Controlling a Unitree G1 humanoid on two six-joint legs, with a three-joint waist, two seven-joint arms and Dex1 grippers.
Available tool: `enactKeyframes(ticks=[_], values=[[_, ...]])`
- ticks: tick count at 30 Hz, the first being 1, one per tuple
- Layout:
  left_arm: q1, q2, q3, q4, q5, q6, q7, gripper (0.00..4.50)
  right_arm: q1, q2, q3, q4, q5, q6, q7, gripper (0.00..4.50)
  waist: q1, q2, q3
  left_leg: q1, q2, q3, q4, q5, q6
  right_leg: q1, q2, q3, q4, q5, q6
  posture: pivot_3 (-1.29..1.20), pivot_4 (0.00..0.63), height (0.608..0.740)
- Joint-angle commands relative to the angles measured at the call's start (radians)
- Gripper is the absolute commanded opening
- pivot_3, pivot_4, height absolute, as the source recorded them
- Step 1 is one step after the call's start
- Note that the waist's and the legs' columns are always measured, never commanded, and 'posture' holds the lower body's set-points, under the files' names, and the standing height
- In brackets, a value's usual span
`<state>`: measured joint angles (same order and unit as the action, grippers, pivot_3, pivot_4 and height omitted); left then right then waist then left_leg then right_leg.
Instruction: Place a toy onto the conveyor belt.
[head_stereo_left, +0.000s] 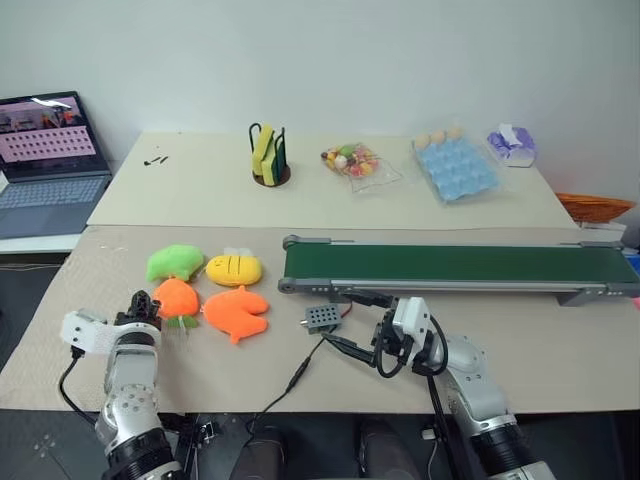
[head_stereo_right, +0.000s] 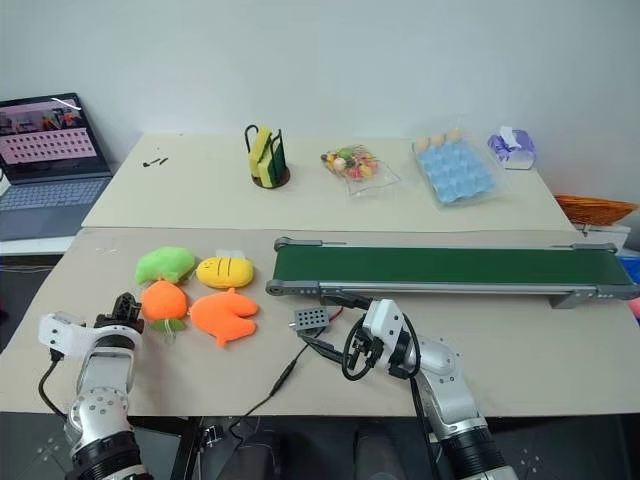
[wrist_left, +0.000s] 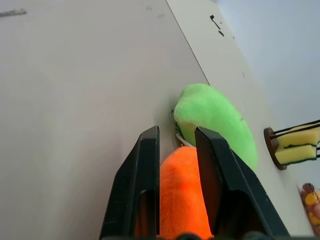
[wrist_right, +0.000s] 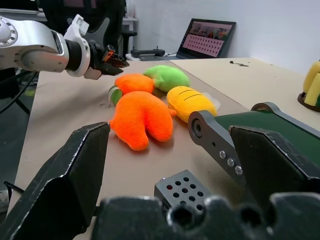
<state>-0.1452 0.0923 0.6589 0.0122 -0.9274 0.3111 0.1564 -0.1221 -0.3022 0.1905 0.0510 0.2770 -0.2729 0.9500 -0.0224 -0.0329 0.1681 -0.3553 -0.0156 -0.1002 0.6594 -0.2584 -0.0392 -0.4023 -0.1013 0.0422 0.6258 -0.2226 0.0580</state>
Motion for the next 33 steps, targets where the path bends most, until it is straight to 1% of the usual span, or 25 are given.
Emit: enactKeyframes(ticks=[1, 4, 6, 9, 13, 18, 19, 20, 24, 25, 27, 33], values=[[-0.014, 0.017, -0.044, -0.084, 0.031, 0.0, -0.005, 1.14, -0.012, 0.003, -0.003, -0.01, 0.006, -0.001, -0.004, 4.5, 0.001, 0.0, 0.0, 0.0, 0.0, 0.0, 0.0, 0.0, 0.0, 0.0, 0.0, 0.0, 0.0, 0.0, 0.0, 0.0, 0.15, 0.74], [-0.008, 0.025, -0.055, -0.082, -0.017, 0.057, -0.021, 1.14, -0.014, 0.007, -0.004, -0.009, 0.006, 0.001, -0.009, 4.5, 0.003, 0.0, 0.0, -0.001, 0.0, 0.0, 0.0, 0.0, 0.0, 0.0, 0.0, 0.0, 0.0, 0.0, 0.0, 0.0, 0.15, 0.74], [0.012, 0.043, -0.07, -0.063, -0.011, 0.099, -0.028, 1.14, -0.014, 0.008, -0.005, -0.009, 0.004, 0.001, -0.015, 4.5, 0.0, 0.0, 0.0, -0.001, 0.0, 0.0, 0.0, 0.0, 0.0, 0.0, 0.0, 0.0, 0.0, 0.0, 0.0, 0.0, 0.15, 0.74], [0.049, 0.051, -0.067, -0.041, -0.006, 0.115, -0.062, 1.14, -0.009, 0.006, -0.006, -0.013, 0.003, 0.004, -0.021, 4.5, -0.004, 0.0, 0.0, -0.001, 0.0, 0.0, 0.0, 0.0, 0.0, 0.0, 0.0, 0.0, 0.0, 0.0, 0.0, 0.0, 0.15, 0.74], [0.096, 0.066, -0.05, -0.045, 0.022, 0.071, -0.117, 1.14, 0.002, 0.0, -0.008, -0.018, -0.001, 0.005, -0.03, 4.5, -0.006, 0.0, 0.0, 0.0, 0.0, 0.0, 0.0, 0.0, 0.0, -0.001, 0.0, 0.0, 0.0, 0.0, 0.0, 0.0, 0.15, 0.74], [0.125, 0.095, -0.062, -0.077, 0.062, 0.028, -0.199, 1.14, 0.011, -0.002, -0.003, -0.023, -0.003, 0.01, -0.037, 4.5, 0.0, 0.0, 0.0, -0.001, 0.0, 0.0, 0.0, 0.0, 0.0, -0.001, 0.0, 0.0, 0.0, -0.001, 0.001, 0.0, 0.15, 0.74], [0.129, 0.099, -0.067, -0.078, 0.071, 0.021, -0.217, 1.66, 0.011, -0.001, -0.001, -0.022, -0.005, 0.01, -0.038, 4.5, 0.001, 0.0, 0.0, -0.001, 0.0, 0.0, 0.0, 0.0, 0.0, -0.001, 0.0, 0.0, 0.0, -0.001, 0.001, 0.0, 0.15, 0.74], [0.131, 0.101, -0.071, -0.08, 0.079, 0.015, -0.231, 1.82, 0.012, 0.0, 0.0, -0.02, -0.007, 0.01, -0.039, 4.5, 0.003, 0.0, 0.0, -0.001, 0.0, 0.0, 0.0, 0.0, 0.0, -0.001, 0.0, 0.0, 0.0, -0.001, 0.001, 0.0, 0.15, 0.74], [0.131, 0.103, -0.074, -0.083, 0.088, -0.001, -0.257, 3.23, 0.01, 0.004, -0.001, -0.016, -0.011, 0.014, -0.042, 4.5, 0.003, 0.0, 0.001, -0.001, 0.0, 0.0, 0.0, 0.0, 0.0, -0.001, 0.0, 0.0, 0.0, -0.001, 0.001, 0.0, 0.15, 0.74], [0.129, 0.103, -0.07, -0.072, 0.086, 0.007, -0.249, 3.67, 0.01, 0.005, -0.001, -0.016, -0.012, 0.014, -0.043, 4.5, 0.003, 0.0, 0.001, -0.001, 0.0, 0.0, -0.001, 0.0, 0.0, -0.001, 0.0, 0.0, -0.001, -0.001, 0.001, 0.0, 0.15, 0.74], [0.122, 0.111, -0.073, -0.027, 0.079, 0.064, -0.226, 4.42, 0.007, 0.007, -0.003, -0.014, -0.012, 0.013, -0.046, 4.5, 0.002, 0.0, 0.001, -0.001, 0.0, 0.0, -0.001, 0.0, 0.0, -0.001, 0.0, 0.0, -0.001, -0.001, 0.001, 0.0, 0.15, 0.74], [0.083, 0.1, -0.063, 0.114, 0.038, 0.158, -0.209, 4.47, -0.002, 0.01, -0.012, -0.013, -0.011, 0.014, -0.056, 4.5, 0.004, 0.001, 0.0, 0.0, 0.0, 0.0, -0.001, 0.0, 0.0, 0.0, 0.0, 0.0, 0.0, -0.002, 0.004, 0.0, 0.15, 0.74]])
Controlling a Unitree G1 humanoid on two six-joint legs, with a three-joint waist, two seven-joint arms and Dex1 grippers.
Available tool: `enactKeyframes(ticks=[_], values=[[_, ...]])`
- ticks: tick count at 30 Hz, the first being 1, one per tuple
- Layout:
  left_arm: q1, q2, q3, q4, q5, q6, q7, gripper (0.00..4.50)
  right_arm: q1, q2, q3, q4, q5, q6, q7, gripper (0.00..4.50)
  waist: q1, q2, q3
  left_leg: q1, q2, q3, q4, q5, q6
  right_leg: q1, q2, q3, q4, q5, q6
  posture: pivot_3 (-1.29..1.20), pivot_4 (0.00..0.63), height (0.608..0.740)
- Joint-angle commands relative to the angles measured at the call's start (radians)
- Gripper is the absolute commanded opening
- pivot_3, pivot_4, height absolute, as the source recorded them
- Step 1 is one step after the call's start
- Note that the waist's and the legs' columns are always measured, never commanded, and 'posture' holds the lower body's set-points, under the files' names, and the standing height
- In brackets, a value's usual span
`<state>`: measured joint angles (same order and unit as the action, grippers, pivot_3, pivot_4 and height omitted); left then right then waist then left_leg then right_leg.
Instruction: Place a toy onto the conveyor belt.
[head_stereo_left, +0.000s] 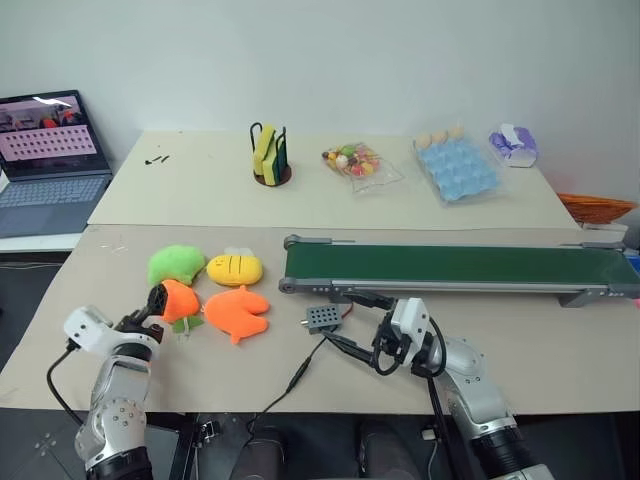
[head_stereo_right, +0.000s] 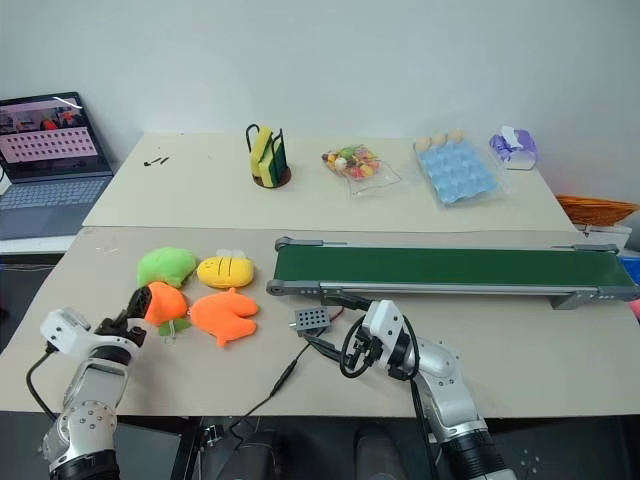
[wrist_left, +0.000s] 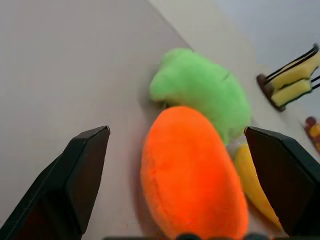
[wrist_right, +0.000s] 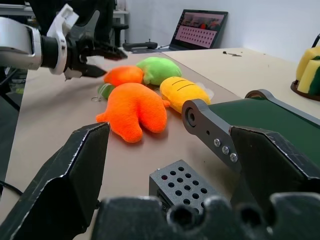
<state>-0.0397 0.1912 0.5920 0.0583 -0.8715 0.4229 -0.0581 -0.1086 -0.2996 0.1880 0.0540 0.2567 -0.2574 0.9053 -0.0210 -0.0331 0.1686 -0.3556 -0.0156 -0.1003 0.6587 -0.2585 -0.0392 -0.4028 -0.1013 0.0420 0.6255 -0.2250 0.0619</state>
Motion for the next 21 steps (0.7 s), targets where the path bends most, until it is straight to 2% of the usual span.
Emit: enactKeyframes(ticks=[1, 8, 12, 21], values=[[-0.031, 0.001, 0.002, 0.091, -0.017, 0.058, 0.005, 4.47, -0.016, 0.007, -0.011, -0.017, 0.01, 0.0, -0.013, 4.5, 0.006, 0.002, -0.001, 0.0, 0.0, 0.0, 0.0, 0.0, 0.0, 0.0, 0.0, 0.0, 0.0, 0.0, 0.0, 0.0, 0.15, 0.74], [-0.099, -0.045, -0.083, 0.133, 0.048, 0.071, -0.019, 4.47, -0.017, 0.005, -0.013, -0.019, 0.006, -0.001, -0.02, 4.5, 0.018, 0.017, -0.006, 0.005, 0.0, -0.001, 0.0, 0.0, 0.0, 0.007, 0.0, -0.002, 0.001, -0.002, 0.005, 0.0, 0.15, 0.74], [-0.124, -0.084, -0.112, 0.104, 0.05, 0.1, -0.023, 4.47, -0.016, 0.004, -0.014, -0.022, 0.005, -0.001, -0.027, 4.5, 0.034, 0.017, -0.006, 0.005, -0.002, -0.004, 0.001, 0.002, 0.0, 0.01, 0.0, -0.002, 0.0, -0.003, 0.006, 0.0, 0.15, 0.74], [-0.131, -0.123, -0.116, 0.082, 0.045, 0.115, -0.014, 4.47, -0.021, 0.004, -0.015, -0.014, -0.001, -0.008, -0.043, 4.5, 0.032, 0.017, -0.006, 0.002, -0.003, -0.005, 0.0, 0.001, 0.0, 0.012, 0.0, -0.001, -0.007, -0.004, 0.008, 0.0, 0.15, 0.74]])
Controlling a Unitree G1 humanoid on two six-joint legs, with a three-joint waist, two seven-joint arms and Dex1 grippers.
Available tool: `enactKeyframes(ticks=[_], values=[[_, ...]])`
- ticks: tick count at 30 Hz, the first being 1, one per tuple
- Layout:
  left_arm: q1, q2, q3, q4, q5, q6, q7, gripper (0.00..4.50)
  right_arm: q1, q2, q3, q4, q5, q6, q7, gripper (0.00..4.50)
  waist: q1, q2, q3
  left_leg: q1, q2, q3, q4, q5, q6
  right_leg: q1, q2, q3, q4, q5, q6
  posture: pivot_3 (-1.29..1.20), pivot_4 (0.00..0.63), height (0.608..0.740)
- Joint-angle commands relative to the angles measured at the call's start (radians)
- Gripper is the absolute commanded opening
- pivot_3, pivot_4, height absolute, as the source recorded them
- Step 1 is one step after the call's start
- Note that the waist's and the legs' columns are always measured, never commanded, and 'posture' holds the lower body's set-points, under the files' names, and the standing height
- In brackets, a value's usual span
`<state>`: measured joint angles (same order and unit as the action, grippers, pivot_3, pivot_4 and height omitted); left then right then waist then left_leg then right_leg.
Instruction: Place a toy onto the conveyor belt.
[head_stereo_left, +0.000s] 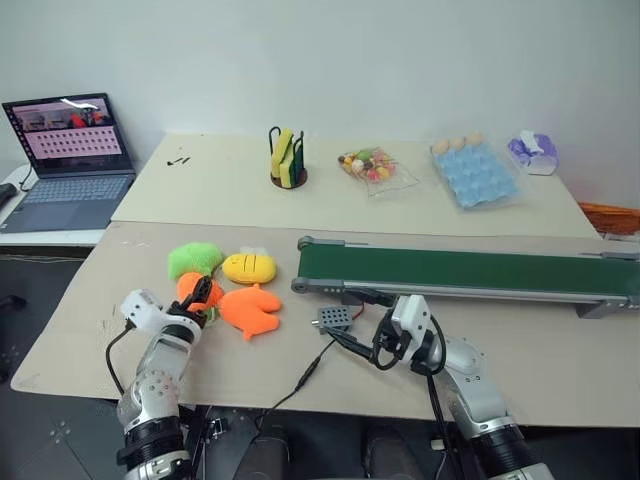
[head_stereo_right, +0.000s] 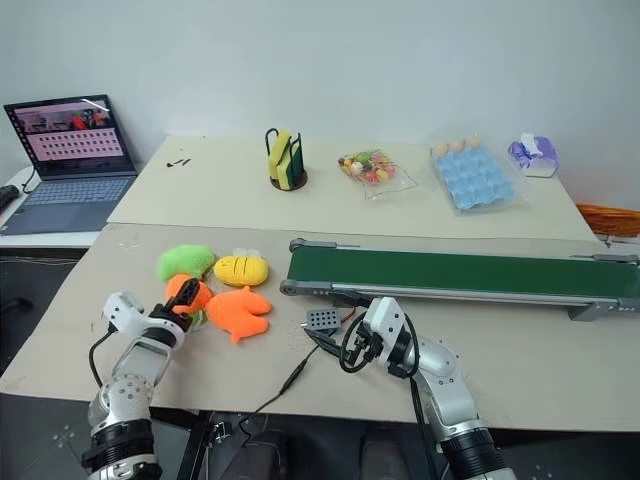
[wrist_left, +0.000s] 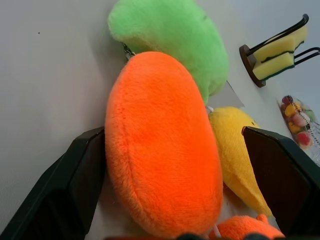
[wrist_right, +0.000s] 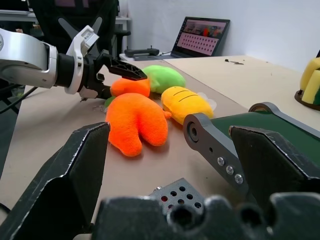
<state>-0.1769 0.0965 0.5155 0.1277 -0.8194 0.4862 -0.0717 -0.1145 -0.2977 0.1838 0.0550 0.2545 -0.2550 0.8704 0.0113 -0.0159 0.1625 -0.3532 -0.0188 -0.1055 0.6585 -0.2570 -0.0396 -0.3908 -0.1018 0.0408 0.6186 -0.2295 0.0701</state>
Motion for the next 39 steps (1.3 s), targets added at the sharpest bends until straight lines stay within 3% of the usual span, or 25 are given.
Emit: enactKeyframes(ticks=[1, 8, 9, 11, 14, 21, 29, 34, 39], values=[[0.007, -0.027, -0.036, 0.013, -0.007, 0.052, 0.001, 4.47, -0.015, 0.003, -0.01, -0.016, 0.001, -0.011, -0.009, 4.5, 0.0, 0.0, 0.0, 0.0, 0.0, 0.0, 0.0, 0.0, 0.0, 0.0, 0.0, 0.0, -0.001, 0.0, 0.0, 0.0, 0.15, 0.74], [0.006, -0.033, -0.002, 0.029, -0.027, 0.04, 0.015, 4.47, -0.017, 0.004, -0.016, -0.008, -0.004, -0.012, -0.02, 4.5, -0.001, 0.0, 0.0, 0.0, 0.0, 0.0, 0.0, 0.0, 0.0, 0.001, 0.0, 0.0, -0.003, 0.0, 0.001, 0.0, 0.15, 0.74], [0.005, -0.036, 0.001, 0.03, -0.028, 0.037, 0.012, 3.93, -0.018, 0.003, -0.017, -0.009, -0.003, -0.011, -0.02, 4.5, -0.002, 0.0, 0.0, 0.0, 0.0, 0.0, 0.0, 0.0, 0.0, 0.001, 0.0, 0.0, -0.003, 0.0, 0.001, 0.0, 0.15, 0.74], [0.005, -0.039, 0.004, 0.029, -0.031, 0.037, 0.005, 3.44, -0.018, 0.001, -0.018, -0.011, -0.003, -0.009, -0.021, 4.5, -0.002, 0.0, 0.0, -0.001, 0.0, 0.0, 0.0, 0.0, 0.0, 0.001, 0.0, 0.0, -0.003, 0.0, 0.001, 0.0, 0.15, 0.74], [0.006, -0.044, 0.004, 0.028, -0.026, 0.04, 0.001, 2.19, -0.018, -0.001, -0.021, -0.007, -0.004, -0.01, -0.021, 4.5, -0.003, 0.0, 0.0, -0.002, 0.0, 0.0, 0.0, 0.0, 0.0, 0.001, 0.0, 0.0, -0.005, 0.001, 0.002, 0.0, 0.15, 0.74], [0.006, -0.049, -0.002, 0.026, -0.005, 0.037, 0.0, 0.08, -0.018, -0.002, -0.021, -0.006, -0.006, -0.011, -0.025, 4.5, -0.006, -0.001, 0.001, -0.002, 0.0, 0.0, 0.0, 0.0, 0.0, 0.001, 0.0, 0.0, -0.006, 0.001, 0.002, 0.0, 0.15, 0.74], [0.021, -0.079, -0.04, -0.146, 0.062, -0.083, 0.001, 0.03, -0.022, -0.002, -0.016, 0.004, -0.019, -0.012, -0.039, 4.5, -0.01, -0.005, 0.003, -0.002, 0.0, 0.0, 0.0, -0.001, 0.0, 0.001, 0.0, 0.0, -0.006, 0.001, 0.002, 0.0, 0.15, 0.74], [0.053, 0.009, -0.25, -0.381, 0.354, -0.199, -0.004, 0.03, -0.025, -0.001, -0.021, 0.012, -0.015, -0.008, -0.044, 4.5, -0.024, -0.01, 0.006, -0.009, 0.0, 0.0, 0.0, 0.0, 0.0, -0.007, 0.0, 0.0, -0.006, 0.006, -0.006, 0.0, 0.15, 0.74], [0.0, 0.101, -0.369, -0.511, 0.561, -0.263, 0.014, 0.03, -0.033, 0.003, -0.016, 0.022, -0.015, -0.01, -0.045, 4.5, -0.025, -0.01, 0.006, -0.015, 0.0, 0.001, 0.0, 0.0, -0.001, -0.014, 0.0, 0.001, -0.006, 0.009, -0.008, 0.0, 0.15, 0.74]])
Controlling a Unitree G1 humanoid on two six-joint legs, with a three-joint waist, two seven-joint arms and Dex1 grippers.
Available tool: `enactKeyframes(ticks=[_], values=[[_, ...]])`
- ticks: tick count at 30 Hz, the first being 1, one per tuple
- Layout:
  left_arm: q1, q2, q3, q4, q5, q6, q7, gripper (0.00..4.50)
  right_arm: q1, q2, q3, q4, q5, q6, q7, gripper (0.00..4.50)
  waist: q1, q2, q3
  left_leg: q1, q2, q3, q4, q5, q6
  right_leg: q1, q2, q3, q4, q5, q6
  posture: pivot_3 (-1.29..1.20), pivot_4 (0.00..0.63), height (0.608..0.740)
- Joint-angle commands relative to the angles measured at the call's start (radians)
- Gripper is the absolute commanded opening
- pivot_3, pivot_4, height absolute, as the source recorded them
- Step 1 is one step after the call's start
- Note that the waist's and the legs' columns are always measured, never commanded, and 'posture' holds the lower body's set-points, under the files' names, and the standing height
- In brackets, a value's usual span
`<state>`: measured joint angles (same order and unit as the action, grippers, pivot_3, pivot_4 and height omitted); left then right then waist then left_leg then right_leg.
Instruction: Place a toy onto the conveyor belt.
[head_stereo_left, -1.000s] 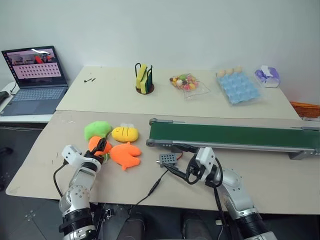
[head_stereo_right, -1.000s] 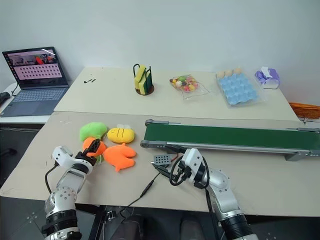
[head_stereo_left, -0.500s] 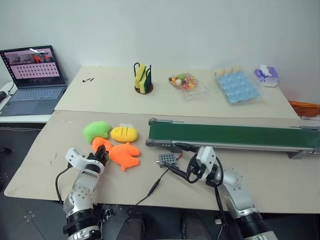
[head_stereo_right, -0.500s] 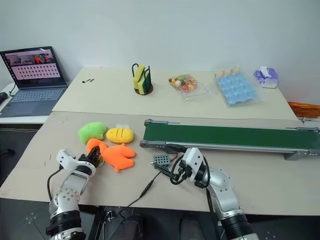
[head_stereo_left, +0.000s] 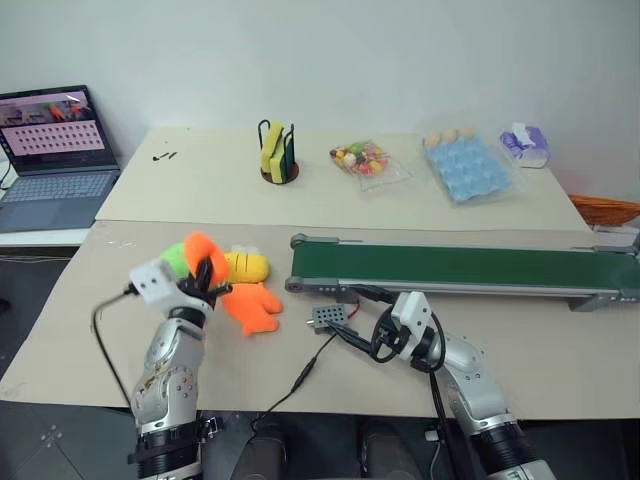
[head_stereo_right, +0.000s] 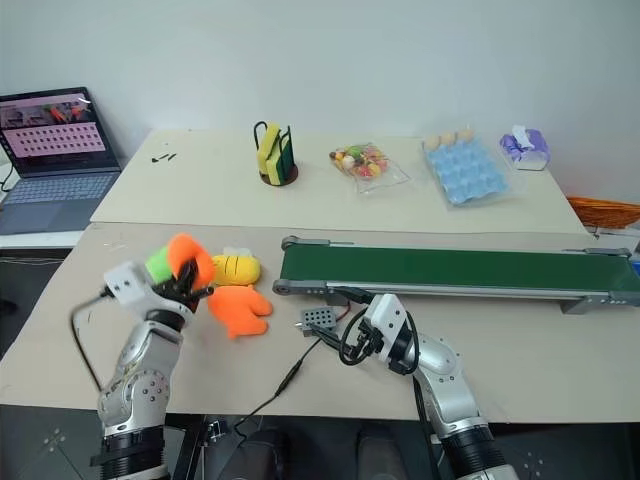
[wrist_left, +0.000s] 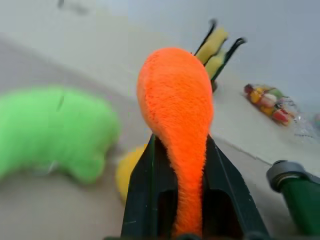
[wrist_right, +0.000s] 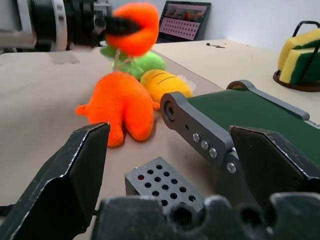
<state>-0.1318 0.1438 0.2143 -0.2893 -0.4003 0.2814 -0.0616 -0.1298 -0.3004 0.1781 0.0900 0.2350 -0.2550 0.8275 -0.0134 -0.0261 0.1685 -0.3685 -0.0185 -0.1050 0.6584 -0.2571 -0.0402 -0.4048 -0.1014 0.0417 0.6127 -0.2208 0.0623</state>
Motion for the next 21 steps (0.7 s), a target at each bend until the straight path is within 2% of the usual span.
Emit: enactKeyframes(ticks=[1, 5, 8, 9, 11, 16, 21], values=[[-0.058, 0.079, -0.09, -0.101, 0.191, -0.07, 0.004, 0.03, -0.018, 0.007, -0.009, -0.012, 0.003, -0.011, -0.003, 4.5, -0.001, 0.0, 0.0, 0.0, 0.0, 0.0, 0.0, 0.0, 0.0, 0.0, 0.0, 0.0, 0.0, 0.0, 0.0, 0.0, 0.15, 0.74], [-0.126, 0.301, -0.306, -0.012, 0.637, -0.236, -0.004, 0.03, -0.025, 0.016, -0.007, -0.005, 0.001, -0.013, -0.009, 4.5, -0.002, 0.001, 0.0, 0.001, 0.001, 0.0, 0.0, 0.0, 0.0, 0.0, 0.002, 0.0, 0.0, 0.0, 0.0, 0.0, 0.15, 0.74], [-0.221, 0.48, -0.517, 0.179, 1.049, -0.409, 0.075, 0.03, -0.025, 0.028, -0.01, -0.006, 0.004, -0.012, -0.021, 4.5, -0.001, 0.001, 0.0, 0.001, 0.001, 0.0, 0.0, 0.0, 0.0, 0.0, 0.002, 0.001, 0.0, 0.0, 0.0, 0.0, 0.15, 0.74], [-0.257, 0.518, -0.566, 0.246, 1.14, -0.454, 0.108, 0.03, -0.025, 0.032, -0.01, -0.009, 0.004, -0.01, -0.024, 4.5, -0.001, 0.002, 0.001, 0.001, 0.001, 0.0, 0.0, 0.0, 0.0, 0.0, 0.002, 0.0, 0.0, 0.0, 0.0, 0.0, 0.15, 0.74], [-0.327, 0.549, -0.617, 0.373, 1.216, -0.533, 0.165, 0.03, -0.023, 0.038, -0.009, -0.016, 0.003, -0.007, -0.028, 4.5, -0.001, 0.002, 0.001, 0.001, 0.001, 0.0, -0.001, 0.0, 0.0, 0.0, 0.002, 0.001, 0.0, 0.0, 0.0, 0.0, 0.15, 0.74], [-0.469, 0.556, -0.704, 0.635, 1.321, -0.681, 0.248, 0.03, -0.021, 0.046, -0.017, -0.02, 0.007, -0.006, -0.042, 4.5, -0.001, 0.002, 0.002, -0.002, 0.001, 0.0, -0.001, 0.0, 0.0, -0.006, 0.002, 0.001, 0.003, 0.0, 0.0, 0.0, 0.15, 0.74], [-0.579, 0.533, -0.758, 0.783, 1.38, -0.802, 0.338, 0.03, -0.013, 0.052, -0.019, -0.023, -0.002, -0.013, -0.064, 4.5, -0.001, 0.002, 0.002, -0.005, 0.001, 0.0, -0.001, 0.0, 0.0, -0.011, 0.002, 0.001, 0.008, 0.0, 0.0, 0.0, 0.15, 0.74]])
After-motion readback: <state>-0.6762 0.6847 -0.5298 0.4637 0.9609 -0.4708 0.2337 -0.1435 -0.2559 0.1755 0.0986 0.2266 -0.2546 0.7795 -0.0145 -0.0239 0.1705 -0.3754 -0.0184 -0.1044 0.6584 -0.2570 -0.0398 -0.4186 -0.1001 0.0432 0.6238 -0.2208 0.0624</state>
